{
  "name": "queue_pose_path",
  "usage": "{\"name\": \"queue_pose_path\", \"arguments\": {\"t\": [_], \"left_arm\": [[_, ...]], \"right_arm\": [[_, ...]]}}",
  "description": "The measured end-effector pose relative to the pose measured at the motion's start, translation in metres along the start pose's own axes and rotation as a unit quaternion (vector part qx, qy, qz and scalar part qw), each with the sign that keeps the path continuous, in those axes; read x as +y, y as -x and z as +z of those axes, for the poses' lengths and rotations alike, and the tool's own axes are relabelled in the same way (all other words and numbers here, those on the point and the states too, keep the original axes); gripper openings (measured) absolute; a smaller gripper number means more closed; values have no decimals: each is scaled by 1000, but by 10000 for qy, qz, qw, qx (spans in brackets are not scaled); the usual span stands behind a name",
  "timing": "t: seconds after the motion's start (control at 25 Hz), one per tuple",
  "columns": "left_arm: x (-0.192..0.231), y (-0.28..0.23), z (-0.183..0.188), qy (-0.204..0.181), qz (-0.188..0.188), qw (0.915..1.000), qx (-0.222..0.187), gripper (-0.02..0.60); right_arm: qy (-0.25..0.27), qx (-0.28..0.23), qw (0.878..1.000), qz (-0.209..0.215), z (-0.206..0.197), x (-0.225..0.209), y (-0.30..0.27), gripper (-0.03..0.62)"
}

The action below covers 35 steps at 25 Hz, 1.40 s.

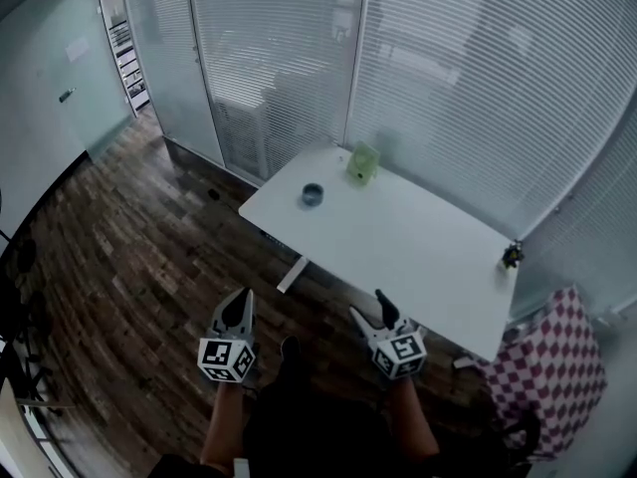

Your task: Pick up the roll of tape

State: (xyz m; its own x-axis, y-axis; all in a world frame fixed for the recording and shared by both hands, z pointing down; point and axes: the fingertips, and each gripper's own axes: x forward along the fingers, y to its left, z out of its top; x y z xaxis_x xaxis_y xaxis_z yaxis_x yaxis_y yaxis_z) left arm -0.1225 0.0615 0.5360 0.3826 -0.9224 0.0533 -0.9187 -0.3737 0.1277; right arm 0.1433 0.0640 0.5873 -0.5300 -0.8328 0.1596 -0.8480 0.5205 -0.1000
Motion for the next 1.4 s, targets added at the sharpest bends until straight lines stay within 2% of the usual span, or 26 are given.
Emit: {"name": "queue_pose_path", "arguments": {"t": [0.2, 0.32, 0.56, 0.76, 1.0, 1.2, 1.4], "left_arm": [[25, -11, 9, -94, 90, 9999, 9, 6], [33, -19, 14, -7, 57, 10000, -81, 6], [34, -32, -1, 72, -78, 9999, 115, 6], [42, -46, 3, 16, -111, 9998, 134, 6], [57, -78, 16, -87, -274, 9996, 61, 6], [72, -113, 30, -166, -498, 9986, -15, 6], [91, -147, 41, -260, -652, 9975, -53, 6]], "right_arm": [[-143, 66, 9998, 84, 3, -5, -29, 295], [-80, 150, 9998, 112, 6, -6, -41, 295], [86, 127, 9991, 383, 10, 1, -65, 295], [223, 278, 9988, 344, 7, -5, -83, 295], [384, 287, 9983, 342, 28, -6, -115, 295], [365, 485, 9979, 217, 35, -19, -141, 295], [344, 357, 9988, -59, 50, -38, -171, 295]]}}
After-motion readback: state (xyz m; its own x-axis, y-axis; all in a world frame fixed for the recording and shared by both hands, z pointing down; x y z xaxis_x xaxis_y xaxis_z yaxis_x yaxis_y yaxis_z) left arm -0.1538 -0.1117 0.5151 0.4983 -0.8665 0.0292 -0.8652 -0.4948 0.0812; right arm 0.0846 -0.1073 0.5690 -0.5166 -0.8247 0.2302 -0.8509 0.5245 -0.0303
